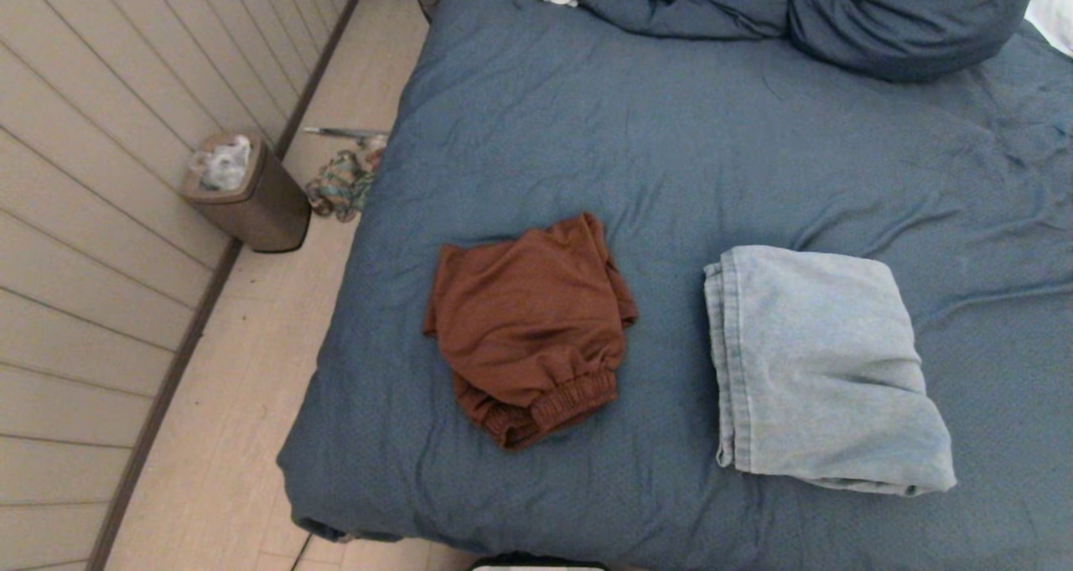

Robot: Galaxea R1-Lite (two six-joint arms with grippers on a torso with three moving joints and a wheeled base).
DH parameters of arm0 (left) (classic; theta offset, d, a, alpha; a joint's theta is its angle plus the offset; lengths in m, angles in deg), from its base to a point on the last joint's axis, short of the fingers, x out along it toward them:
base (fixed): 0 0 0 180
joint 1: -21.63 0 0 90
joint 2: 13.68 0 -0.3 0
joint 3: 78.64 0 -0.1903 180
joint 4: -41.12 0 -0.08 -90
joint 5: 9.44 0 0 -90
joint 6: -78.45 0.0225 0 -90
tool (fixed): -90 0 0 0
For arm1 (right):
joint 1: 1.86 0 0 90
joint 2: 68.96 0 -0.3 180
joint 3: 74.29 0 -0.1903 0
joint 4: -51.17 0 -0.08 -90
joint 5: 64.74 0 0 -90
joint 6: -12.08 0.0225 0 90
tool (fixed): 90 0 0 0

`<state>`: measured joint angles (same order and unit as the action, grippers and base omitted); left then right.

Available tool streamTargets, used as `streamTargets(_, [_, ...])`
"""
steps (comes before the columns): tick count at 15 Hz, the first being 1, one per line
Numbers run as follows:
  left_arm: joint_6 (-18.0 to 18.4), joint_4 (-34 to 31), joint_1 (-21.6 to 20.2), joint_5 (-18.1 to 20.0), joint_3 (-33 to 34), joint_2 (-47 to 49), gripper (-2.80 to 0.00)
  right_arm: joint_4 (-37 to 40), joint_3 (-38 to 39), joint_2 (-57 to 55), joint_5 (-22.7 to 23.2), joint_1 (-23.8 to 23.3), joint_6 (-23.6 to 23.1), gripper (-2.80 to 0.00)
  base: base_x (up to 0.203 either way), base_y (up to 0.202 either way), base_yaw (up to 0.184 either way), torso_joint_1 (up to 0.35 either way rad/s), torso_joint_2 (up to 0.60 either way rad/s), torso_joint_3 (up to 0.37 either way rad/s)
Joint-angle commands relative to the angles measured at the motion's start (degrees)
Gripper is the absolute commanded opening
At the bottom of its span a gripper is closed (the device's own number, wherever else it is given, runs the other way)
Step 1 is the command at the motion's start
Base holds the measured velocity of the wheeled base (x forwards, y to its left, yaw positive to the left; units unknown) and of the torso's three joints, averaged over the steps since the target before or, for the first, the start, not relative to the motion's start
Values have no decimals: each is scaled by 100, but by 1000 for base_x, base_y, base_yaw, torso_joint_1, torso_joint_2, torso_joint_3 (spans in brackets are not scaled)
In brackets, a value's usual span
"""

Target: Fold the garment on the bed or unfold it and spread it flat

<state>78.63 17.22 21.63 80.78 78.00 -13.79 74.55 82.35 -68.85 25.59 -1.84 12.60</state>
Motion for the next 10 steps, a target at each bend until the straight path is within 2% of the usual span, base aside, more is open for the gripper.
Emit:
streamTargets(1, [-1, 0, 0, 4, 18, 11, -280, -2, 9, 59, 20, -2, -43, -280, 0, 0, 0, 0, 0, 0])
streamTargets(10, [-1, 0, 0, 4, 18, 11, -280, 7, 9, 59, 11, -7, -34, -280, 0, 0, 0, 0, 0, 0])
